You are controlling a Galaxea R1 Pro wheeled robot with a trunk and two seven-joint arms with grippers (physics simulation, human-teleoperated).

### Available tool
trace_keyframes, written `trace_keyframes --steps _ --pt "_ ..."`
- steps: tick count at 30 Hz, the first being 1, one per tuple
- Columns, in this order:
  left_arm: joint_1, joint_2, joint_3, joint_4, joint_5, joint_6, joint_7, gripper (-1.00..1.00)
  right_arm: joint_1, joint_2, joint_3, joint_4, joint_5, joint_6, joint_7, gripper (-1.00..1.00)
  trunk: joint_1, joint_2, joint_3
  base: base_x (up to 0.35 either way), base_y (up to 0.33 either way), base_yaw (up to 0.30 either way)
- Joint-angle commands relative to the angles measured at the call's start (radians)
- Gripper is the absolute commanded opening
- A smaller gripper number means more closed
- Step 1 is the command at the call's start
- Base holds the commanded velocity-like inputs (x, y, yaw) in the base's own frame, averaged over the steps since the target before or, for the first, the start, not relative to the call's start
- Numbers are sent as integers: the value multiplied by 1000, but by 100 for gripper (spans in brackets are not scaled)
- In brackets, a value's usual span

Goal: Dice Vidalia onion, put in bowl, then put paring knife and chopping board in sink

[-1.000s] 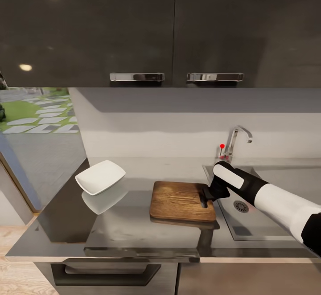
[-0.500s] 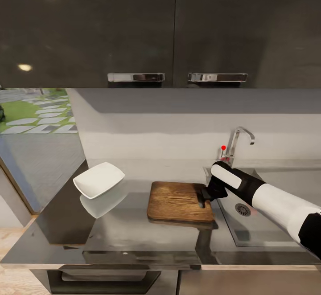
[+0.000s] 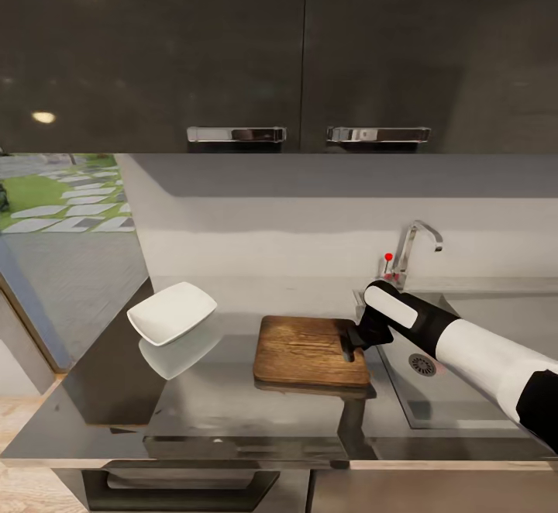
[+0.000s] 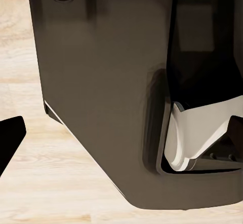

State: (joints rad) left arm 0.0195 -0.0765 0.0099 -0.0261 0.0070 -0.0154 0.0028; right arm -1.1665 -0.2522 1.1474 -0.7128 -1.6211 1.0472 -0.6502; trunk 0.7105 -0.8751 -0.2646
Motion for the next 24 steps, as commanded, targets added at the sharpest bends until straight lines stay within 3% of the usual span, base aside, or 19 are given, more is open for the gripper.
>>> trace_keyframes --steps 1,6,7,24 --pt "0 0 1 -2 1 -1 0 100 -2 -1 4 -2 -10 0 -8 -100 0 -1 -1 0 0 0" --pt "0 0 1 -2 1 -1 0 100 -2 -1 5 -2 -10 0 -8 -100 0 -1 -1 0 0 0" --pt "0 0 1 -2 1 -1 0 100 -2 -1 5 -2 -10 0 -8 100 0 -1 -1 0 0 0" --pt "0 0 1 -2 1 -1 0 100 -2 -1 4 -2 -10 0 -9 100 0 -1 -1 0 0 0"
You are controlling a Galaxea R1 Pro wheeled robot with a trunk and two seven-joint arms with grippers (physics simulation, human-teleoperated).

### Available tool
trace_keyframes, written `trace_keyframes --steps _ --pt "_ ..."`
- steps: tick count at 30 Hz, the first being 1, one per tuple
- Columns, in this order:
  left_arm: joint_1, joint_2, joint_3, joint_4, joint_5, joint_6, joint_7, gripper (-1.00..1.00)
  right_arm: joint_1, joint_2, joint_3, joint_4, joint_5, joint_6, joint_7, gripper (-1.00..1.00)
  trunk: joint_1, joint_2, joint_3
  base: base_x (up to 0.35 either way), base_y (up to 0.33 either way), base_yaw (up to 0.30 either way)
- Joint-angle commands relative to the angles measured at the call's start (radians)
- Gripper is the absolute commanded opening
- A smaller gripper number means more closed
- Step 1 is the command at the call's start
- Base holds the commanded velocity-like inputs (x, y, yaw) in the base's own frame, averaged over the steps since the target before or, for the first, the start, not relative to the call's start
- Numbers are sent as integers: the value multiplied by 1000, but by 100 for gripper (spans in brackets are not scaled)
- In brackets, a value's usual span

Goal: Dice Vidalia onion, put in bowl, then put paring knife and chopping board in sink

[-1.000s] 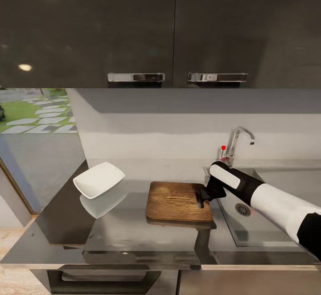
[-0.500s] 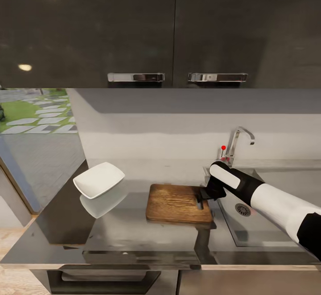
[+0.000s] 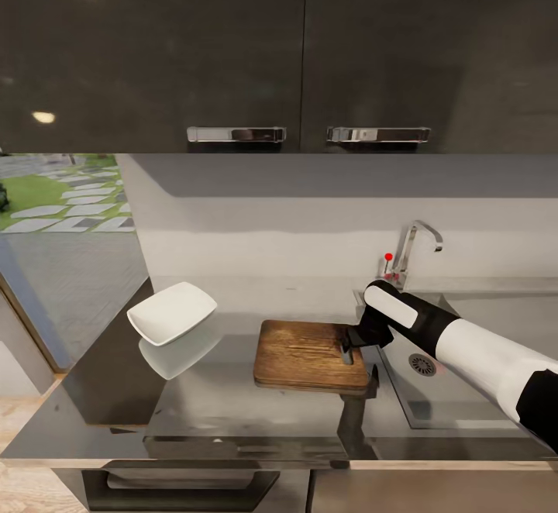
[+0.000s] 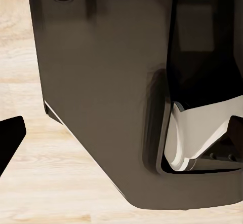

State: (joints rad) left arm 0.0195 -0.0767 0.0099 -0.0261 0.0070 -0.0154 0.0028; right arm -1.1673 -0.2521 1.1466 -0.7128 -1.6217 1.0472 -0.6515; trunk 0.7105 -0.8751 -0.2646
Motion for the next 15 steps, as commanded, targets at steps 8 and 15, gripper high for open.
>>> trace_keyframes --steps 8,15 --pt "0 0 1 -2 1 -1 0 100 -2 -2 -2 -4 -15 0 -8 100 0 -1 -1 0 0 0" --pt "0 -1 1 -3 1 -1 0 100 -2 -9 -72 -7 -15 0 -8 100 0 -1 -1 0 0 0"
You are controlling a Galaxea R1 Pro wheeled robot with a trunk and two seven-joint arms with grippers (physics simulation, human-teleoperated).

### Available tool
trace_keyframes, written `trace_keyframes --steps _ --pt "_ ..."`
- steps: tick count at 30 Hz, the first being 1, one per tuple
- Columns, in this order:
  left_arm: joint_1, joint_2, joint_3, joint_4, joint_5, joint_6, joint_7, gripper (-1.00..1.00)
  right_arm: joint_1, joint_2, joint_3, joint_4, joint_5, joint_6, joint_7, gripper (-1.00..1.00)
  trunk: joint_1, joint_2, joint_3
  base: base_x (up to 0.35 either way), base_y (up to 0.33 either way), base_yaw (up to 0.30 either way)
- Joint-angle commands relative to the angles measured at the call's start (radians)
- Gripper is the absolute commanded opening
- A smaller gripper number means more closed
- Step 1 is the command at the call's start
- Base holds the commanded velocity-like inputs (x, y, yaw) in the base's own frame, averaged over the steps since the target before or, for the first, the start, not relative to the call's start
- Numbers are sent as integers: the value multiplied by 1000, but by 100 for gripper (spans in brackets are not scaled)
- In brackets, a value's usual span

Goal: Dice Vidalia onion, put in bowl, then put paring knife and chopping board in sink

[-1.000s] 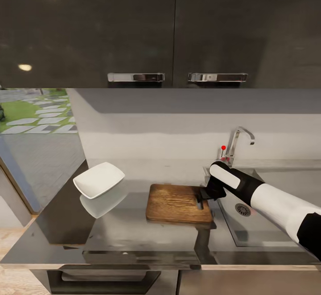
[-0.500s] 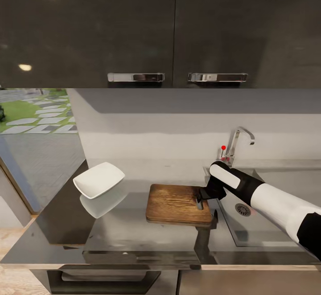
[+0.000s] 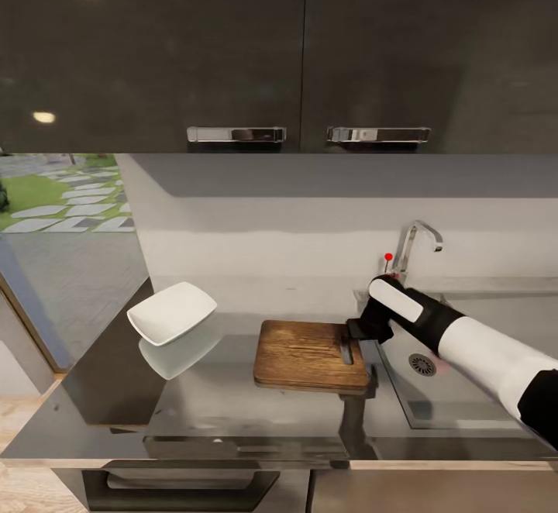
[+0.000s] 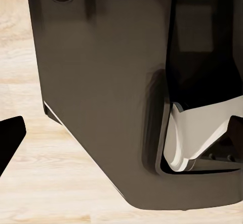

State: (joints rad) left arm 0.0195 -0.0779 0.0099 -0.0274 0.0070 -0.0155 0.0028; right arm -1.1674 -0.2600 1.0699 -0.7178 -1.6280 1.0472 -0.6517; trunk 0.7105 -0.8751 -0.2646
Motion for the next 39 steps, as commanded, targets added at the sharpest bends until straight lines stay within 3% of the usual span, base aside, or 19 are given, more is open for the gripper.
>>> trace_keyframes --steps 1,2,6,11,14,15,16,18,19,20,21,22,24,26,31,34,36,39 --pt "0 0 1 -2 1 -1 0 100 -1 -2 -18 -2 -9 0 -8 100 0 -1 -1 0 0 0" --pt "0 0 1 -2 1 -1 0 100 -1 -7 -75 -5 -8 0 -7 100 0 -1 -1 0 0 0" --pt "0 0 1 -2 1 -1 0 100 -1 -14 -135 -7 -7 0 -5 100 0 -1 -1 0 0 0" --pt "0 0 1 -7 1 -3 0 100 -1 -24 -169 -9 -1 0 4 100 0 -1 -1 0 0 0" --pt "0 0 1 -12 1 -3 0 100 -1 -29 -169 -9 21 -116 20 100 0 -1 -1 -12 -4 0" --pt "0 0 1 -19 1 -3 -1 100 -1 -31 -165 -9 67 -237 53 100 0 -1 -1 -148 -79 0" --pt "0 0 1 -23 1 -3 -1 100 -1 -33 -163 -9 89 -278 70 100 0 -1 -1 -179 -90 0" --pt "0 0 1 -35 1 -3 -2 100 -1 -41 -147 -9 213 -420 172 100 0 -1 -1 -243 -99 0" --pt "0 0 1 -38 1 -3 -2 100 -1 -44 -140 -9 249 -448 206 100 0 -1 -1 -271 -101 0" --pt "0 0 1 -43 0 -3 -2 100 -1 -49 -122 -8 317 -497 281 100 0 -1 -1 -287 -101 0" --pt "0 0 1 -51 0 -3 -3 100 0 -62 -74 -2 416 -572 435 100 0 -1 -1 -307 -90 0" --pt "0 0 1 -55 0 -3 -3 100 2 -70 -53 0 442 -603 493 100 0 -1 -1 -313 -78 0" --pt "0 0 1 -59 0 -3 -3 100 8 -81 -39 2 459 -636 532 100 0 -1 -1 -317 -61 0" --pt "0 3 0 -63 1 -3 -3 100 31 -116 -21 4 479 -726 580 100 0 -1 -1 -323 -23 0" --pt "0 11 -1 -66 0 -3 -3 100 67 -163 -14 4 487 -831 602 100 0 -1 -1 -326 -8 0" --pt "0 13 -1 -70 -1 -3 -3 100 82 -181 -13 4 488 -853 605 100 0 -1 -1 -315 -1 0" --pt "0 16 -1 -72 -1 -3 -3 100 85 -213 -13 4 488 -856 605 100 0 -1 -1 -185 -49 0" --pt "0 21 0 -86 0 -3 -2 100 86 -224 -13 4 488 -855 606 100 0 -1 -1 -54 -226 -12"
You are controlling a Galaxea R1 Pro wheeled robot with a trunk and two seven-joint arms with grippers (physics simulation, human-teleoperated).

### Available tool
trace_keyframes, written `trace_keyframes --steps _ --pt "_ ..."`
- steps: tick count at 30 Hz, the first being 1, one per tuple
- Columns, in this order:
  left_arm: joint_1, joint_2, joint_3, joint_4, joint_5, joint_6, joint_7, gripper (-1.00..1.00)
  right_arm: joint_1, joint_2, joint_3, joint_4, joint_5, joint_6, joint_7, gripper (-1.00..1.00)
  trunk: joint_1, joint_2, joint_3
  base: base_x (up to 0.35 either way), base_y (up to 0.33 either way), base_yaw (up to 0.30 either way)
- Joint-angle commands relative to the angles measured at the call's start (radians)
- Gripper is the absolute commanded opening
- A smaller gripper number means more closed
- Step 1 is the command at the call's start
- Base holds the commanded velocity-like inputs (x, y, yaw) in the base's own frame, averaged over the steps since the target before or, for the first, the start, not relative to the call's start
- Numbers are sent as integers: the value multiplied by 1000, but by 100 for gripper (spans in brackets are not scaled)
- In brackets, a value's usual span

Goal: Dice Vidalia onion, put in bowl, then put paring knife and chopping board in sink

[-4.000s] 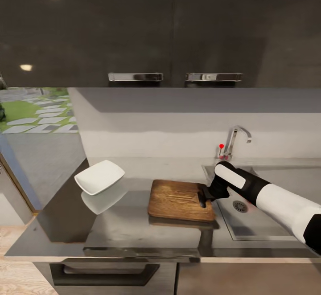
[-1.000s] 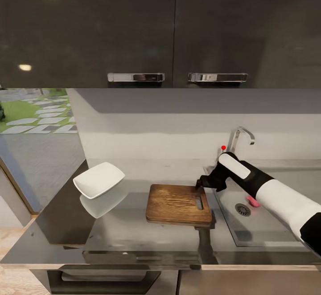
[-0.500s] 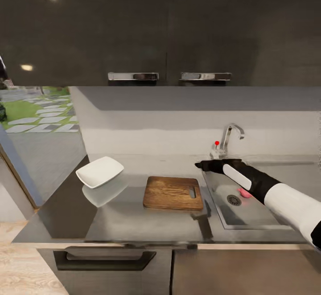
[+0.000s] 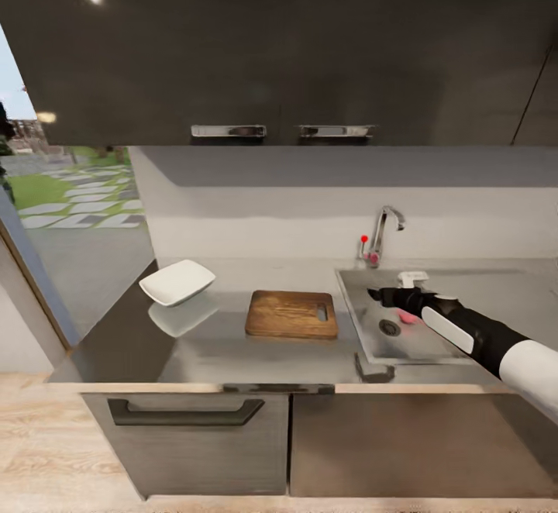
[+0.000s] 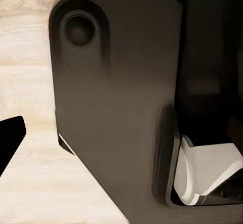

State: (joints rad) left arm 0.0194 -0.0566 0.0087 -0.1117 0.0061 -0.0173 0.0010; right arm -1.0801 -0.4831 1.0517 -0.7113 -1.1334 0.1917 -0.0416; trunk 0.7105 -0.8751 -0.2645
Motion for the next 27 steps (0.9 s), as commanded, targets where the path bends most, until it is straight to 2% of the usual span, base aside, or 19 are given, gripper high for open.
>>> trace_keyframes --steps 1,7,11,13,22,27 --pt "1 1 1 -10 1 -1 0 100 -1 -3 5 -2 -7 1 -4 100 0 -1 -1 -18 -280 -114" --pt "1 12 2 -24 2 -1 1 100 -1 -13 5 -2 -8 -2 12 100 0 -1 -1 -6 -302 -230" --pt "1 15 2 -25 1 -1 1 100 -1 -51 5 -2 -9 2 79 100 0 -1 -1 0 -311 -276" --pt "1 15 2 -25 1 -1 0 100 -1 -59 5 -2 -8 4 89 100 0 -1 -1 25 -302 -275" --pt "1 14 2 -26 1 -1 0 100 -1 -66 8 -2 -9 8 100 100 0 -1 -1 120 -292 -269" --pt "1 13 2 -28 0 -1 -1 100 -1 -65 12 -2 -9 8 99 100 0 -1 -1 142 -290 -97"
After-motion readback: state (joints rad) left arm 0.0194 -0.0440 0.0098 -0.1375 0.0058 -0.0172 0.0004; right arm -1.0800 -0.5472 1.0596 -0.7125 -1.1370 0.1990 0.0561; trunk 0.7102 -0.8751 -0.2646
